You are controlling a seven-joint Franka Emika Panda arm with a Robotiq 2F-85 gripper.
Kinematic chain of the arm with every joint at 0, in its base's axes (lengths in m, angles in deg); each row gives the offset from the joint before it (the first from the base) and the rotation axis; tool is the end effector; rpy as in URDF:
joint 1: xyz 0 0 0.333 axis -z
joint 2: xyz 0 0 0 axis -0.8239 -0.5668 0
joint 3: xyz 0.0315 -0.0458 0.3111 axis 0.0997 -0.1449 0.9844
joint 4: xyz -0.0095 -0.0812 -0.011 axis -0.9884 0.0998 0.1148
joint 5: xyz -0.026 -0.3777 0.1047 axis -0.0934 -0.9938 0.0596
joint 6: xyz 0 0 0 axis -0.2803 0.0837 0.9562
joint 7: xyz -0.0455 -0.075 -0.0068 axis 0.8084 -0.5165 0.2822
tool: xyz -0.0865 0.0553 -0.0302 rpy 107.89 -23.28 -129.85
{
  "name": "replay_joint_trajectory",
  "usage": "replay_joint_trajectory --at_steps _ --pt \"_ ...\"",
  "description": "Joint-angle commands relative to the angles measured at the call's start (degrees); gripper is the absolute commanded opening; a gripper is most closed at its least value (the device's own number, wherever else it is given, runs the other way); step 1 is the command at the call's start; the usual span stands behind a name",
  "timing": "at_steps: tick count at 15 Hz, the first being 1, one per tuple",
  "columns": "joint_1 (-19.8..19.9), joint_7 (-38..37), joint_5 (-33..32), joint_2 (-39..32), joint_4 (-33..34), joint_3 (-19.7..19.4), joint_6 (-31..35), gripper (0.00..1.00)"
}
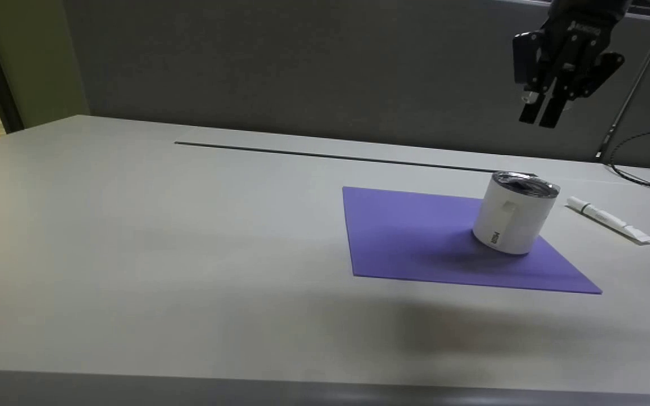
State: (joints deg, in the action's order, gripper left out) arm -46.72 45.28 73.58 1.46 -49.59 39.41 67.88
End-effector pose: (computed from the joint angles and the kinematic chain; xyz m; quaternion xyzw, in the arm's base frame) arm 0.5192 -0.0895 0.2919 -0.9976 -0.0130 0.0437 0.0526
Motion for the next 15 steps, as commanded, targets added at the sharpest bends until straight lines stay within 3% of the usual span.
replay_joint_trajectory --at_steps 1,7,15 --pt "-1.7 -4.3 -4.8 1.2 1.2 -1.4 -2.6 0.61" --pt "-2.4 -6.1 -8.4 1.7 1.0 -1.9 -2.1 0.99" --pt "-2.3 -5.1 -9.0 1.3 0.4 -2.2 -1.2 1.0"
